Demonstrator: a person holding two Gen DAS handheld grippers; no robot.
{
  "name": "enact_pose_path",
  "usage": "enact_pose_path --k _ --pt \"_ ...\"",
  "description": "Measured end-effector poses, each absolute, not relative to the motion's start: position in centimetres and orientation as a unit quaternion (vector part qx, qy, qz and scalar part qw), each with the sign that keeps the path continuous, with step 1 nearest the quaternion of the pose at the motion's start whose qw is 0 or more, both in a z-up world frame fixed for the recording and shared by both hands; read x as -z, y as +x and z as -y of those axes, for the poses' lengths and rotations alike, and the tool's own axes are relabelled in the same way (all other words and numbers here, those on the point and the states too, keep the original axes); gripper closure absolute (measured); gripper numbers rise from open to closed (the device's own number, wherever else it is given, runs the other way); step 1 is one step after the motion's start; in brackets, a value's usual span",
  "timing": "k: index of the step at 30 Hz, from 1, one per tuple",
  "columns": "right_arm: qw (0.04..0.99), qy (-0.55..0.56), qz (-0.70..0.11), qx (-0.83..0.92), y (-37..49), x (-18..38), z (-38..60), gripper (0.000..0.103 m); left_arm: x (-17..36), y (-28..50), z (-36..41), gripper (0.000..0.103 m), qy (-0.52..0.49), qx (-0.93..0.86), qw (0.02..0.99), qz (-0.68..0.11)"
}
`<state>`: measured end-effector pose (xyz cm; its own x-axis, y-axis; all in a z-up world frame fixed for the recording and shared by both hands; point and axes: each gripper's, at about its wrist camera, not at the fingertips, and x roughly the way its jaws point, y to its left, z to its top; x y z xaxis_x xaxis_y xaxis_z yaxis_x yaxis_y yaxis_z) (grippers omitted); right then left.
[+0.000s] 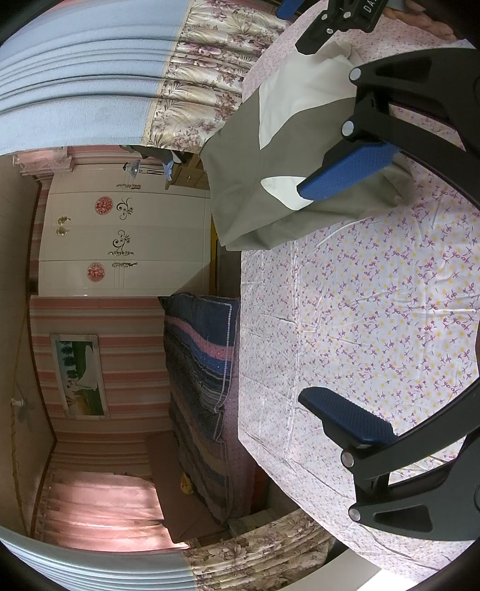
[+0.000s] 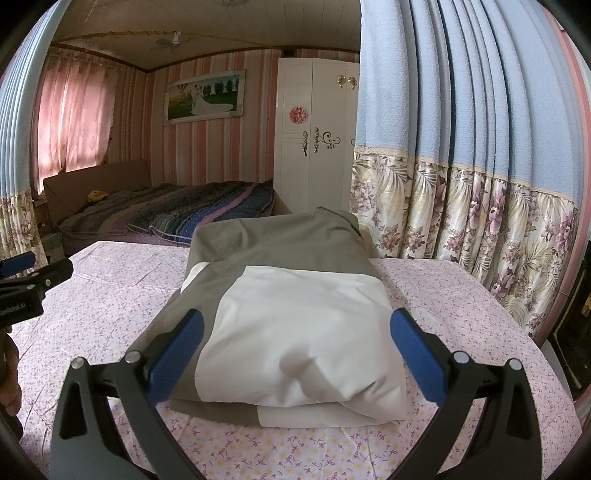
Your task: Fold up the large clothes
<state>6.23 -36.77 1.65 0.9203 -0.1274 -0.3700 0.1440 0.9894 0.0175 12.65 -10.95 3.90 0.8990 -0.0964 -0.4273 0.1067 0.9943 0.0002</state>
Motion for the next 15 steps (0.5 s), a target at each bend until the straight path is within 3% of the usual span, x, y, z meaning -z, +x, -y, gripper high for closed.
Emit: enact_pose_path --k 15 --pt "0.979 0.022 -0.189 0.067 6.3 -1.56 36.95 0.002 -4.29 12.19 11.32 0.003 0.013 0.066 0.978 -0.2"
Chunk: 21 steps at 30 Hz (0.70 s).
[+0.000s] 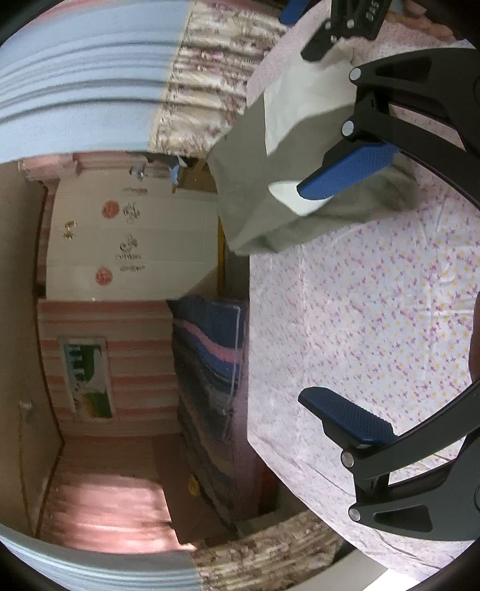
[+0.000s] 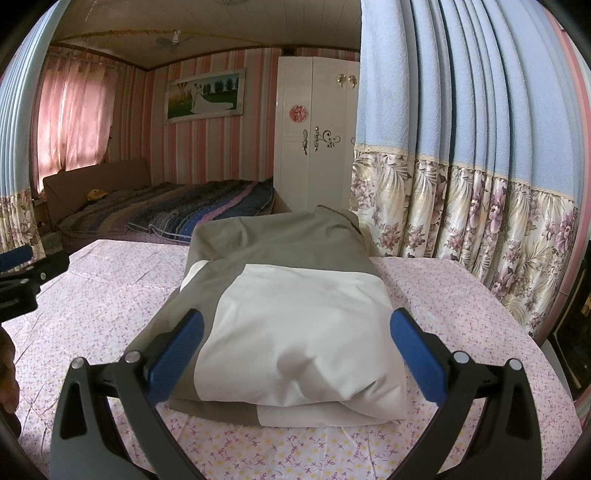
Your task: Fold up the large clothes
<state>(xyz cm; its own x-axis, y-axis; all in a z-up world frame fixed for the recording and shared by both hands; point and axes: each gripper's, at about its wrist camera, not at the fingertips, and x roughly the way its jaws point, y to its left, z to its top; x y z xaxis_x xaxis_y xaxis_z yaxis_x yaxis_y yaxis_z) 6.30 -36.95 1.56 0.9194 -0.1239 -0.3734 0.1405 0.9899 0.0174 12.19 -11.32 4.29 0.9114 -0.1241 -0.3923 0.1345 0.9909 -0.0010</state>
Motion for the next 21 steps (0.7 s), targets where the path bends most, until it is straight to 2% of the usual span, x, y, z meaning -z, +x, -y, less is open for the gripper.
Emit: enact_pose_path --k 8,21 --pt "0.979 0.022 -0.19 0.067 6.32 -1.54 37.14 0.002 -4.27 12.4 10.62 0.003 -0.017 0.047 0.977 -0.209" --pt "0.979 0.023 -0.189 0.066 6.33 -1.47 37.26 0.002 -4.08 12.57 10.48 0.003 0.0 0.054 0.973 -0.223"
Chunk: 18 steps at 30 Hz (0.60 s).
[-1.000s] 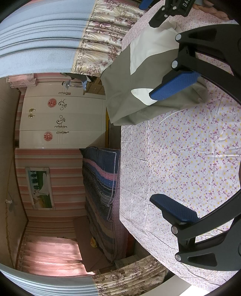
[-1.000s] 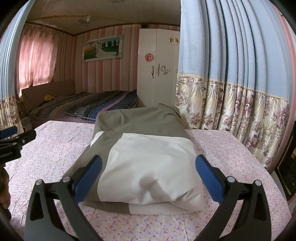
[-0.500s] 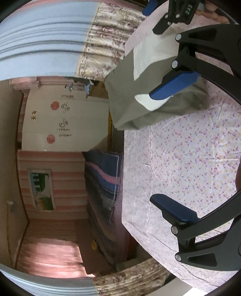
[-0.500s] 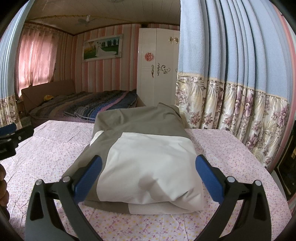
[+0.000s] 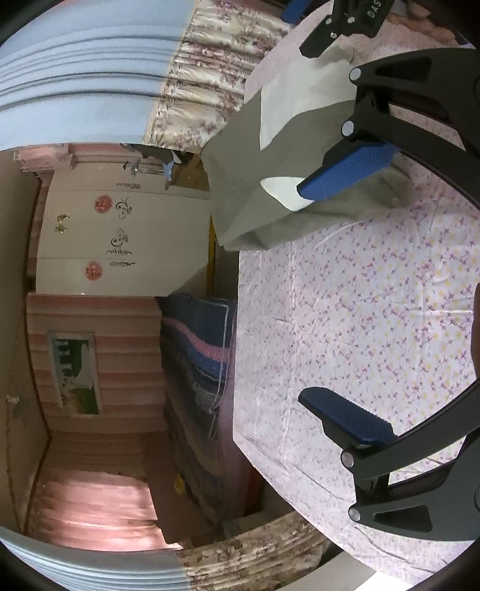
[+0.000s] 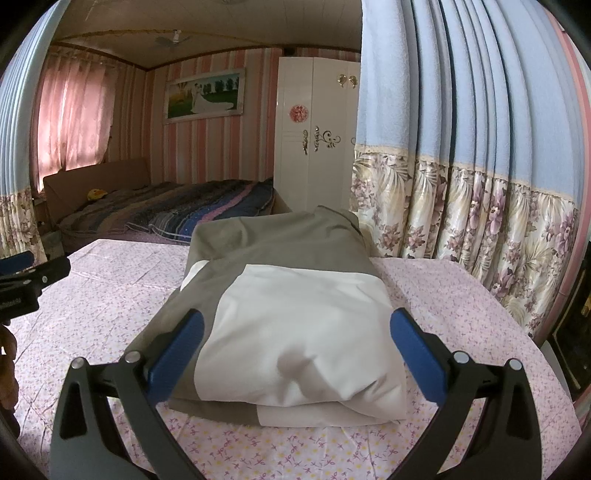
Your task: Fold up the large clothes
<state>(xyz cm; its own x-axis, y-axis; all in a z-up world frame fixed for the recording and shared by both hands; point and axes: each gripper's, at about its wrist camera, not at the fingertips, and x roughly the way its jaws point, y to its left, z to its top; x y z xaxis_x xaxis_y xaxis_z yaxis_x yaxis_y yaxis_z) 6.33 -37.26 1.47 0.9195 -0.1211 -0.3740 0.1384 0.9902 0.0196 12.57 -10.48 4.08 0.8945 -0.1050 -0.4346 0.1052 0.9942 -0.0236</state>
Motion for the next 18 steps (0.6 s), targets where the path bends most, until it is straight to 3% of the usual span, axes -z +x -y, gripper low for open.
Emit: enact_pose_path --k 18 --pt "0.98 0.019 -0.189 0.066 6.46 -1.49 37.21 0.002 -3.87 12.64 10.56 0.003 0.001 0.05 0.972 -0.231"
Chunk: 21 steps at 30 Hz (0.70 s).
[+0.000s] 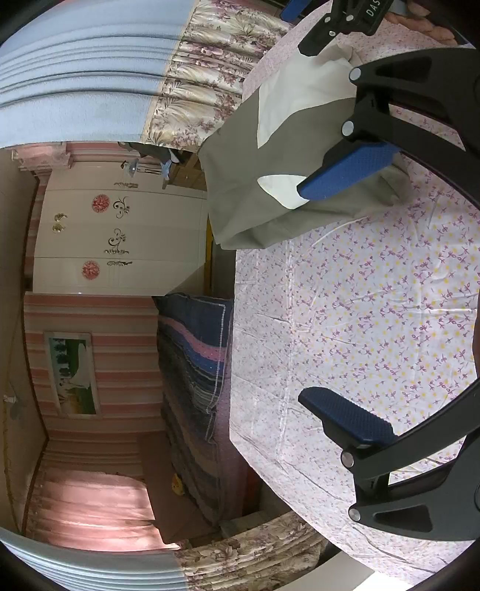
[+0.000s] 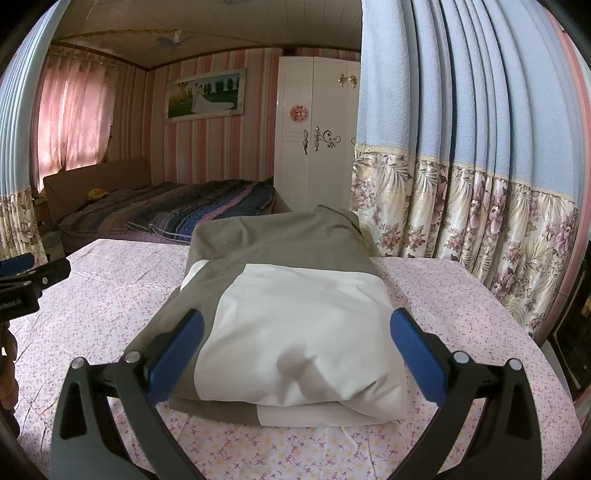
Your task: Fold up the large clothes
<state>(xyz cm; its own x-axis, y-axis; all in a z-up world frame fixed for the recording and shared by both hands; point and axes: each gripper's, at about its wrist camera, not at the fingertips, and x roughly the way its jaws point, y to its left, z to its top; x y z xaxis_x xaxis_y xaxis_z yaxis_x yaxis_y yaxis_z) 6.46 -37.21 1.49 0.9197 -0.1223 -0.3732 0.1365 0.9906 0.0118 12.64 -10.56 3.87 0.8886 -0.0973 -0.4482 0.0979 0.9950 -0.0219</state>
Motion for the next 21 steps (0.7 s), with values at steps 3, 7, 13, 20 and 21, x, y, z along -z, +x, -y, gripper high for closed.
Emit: enact_pose_path --k 3,7,13,20,21 --pt "0.979 0.019 -0.19 0.066 6.48 -1.47 37.19 0.002 -3.86 12.61 10.58 0.003 0.002 0.05 0.972 -0.23" --pt "0.979 0.018 -0.19 0.065 6.5 -1.45 37.22 0.002 -3.84 12.64 10.58 0.003 0.002 0.051 0.972 -0.231" --pt "0.979 0.018 -0.191 0.065 6.52 -1.45 37.24 0.002 -3.72 12.66 10.67 0.003 0.001 0.052 0.971 -0.233" --pt "0.979 0.018 -0.191 0.065 6.53 -1.45 37.25 0.002 -3.54 12.49 10.78 0.003 0.012 0.049 0.973 -0.225" --pt "0.979 0.018 -0.191 0.065 6.52 -1.45 37.23 0.002 -3.57 12.41 10.82 0.003 0.011 0.055 0.973 -0.224"
